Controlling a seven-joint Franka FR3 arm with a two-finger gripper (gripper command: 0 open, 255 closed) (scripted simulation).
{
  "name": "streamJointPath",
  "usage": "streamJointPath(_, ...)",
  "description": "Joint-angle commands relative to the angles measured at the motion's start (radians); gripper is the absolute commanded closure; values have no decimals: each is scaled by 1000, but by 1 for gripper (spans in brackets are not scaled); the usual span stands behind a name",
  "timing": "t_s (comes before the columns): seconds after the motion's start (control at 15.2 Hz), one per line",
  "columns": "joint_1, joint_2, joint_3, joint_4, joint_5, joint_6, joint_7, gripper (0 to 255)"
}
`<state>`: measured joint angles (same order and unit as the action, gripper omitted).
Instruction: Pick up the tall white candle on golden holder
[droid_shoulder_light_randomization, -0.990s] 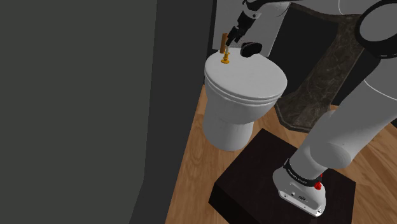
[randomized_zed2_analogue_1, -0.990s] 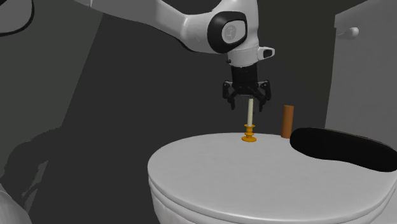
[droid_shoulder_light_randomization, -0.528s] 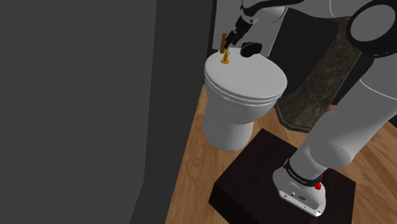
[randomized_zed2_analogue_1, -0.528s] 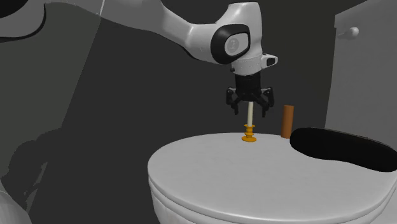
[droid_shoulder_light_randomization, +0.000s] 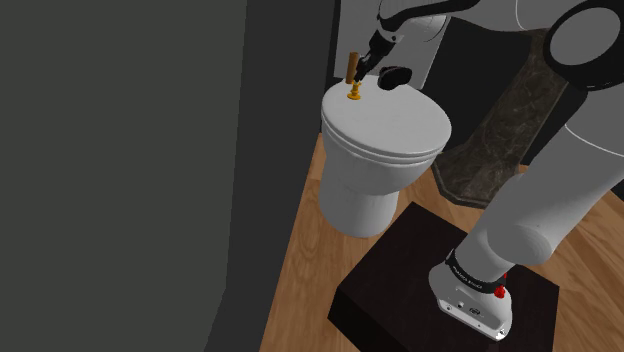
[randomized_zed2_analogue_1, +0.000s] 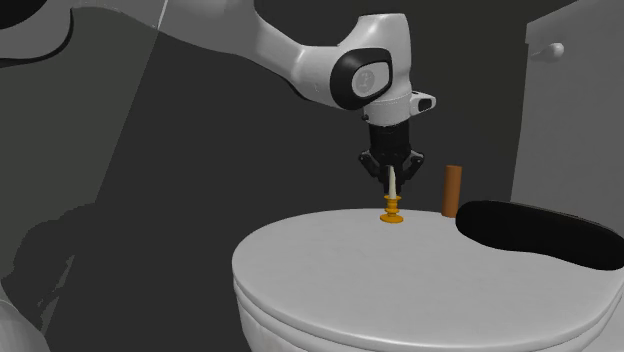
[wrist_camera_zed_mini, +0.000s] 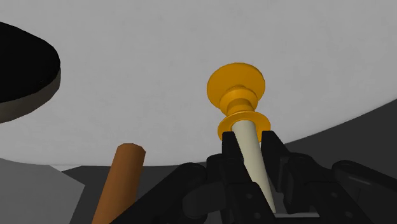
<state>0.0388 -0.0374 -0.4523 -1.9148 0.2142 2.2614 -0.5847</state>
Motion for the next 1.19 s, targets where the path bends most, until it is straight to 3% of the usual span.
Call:
streamJointPath(0.0, 0, 0, 0, 0, 0, 0, 0, 255)
streamJointPath(0.26, 0, 2, 0, 1, 1, -1, 0, 255)
streamJointPath(1.12, -2, -2, -1, 171, -24, -171, 38, 255)
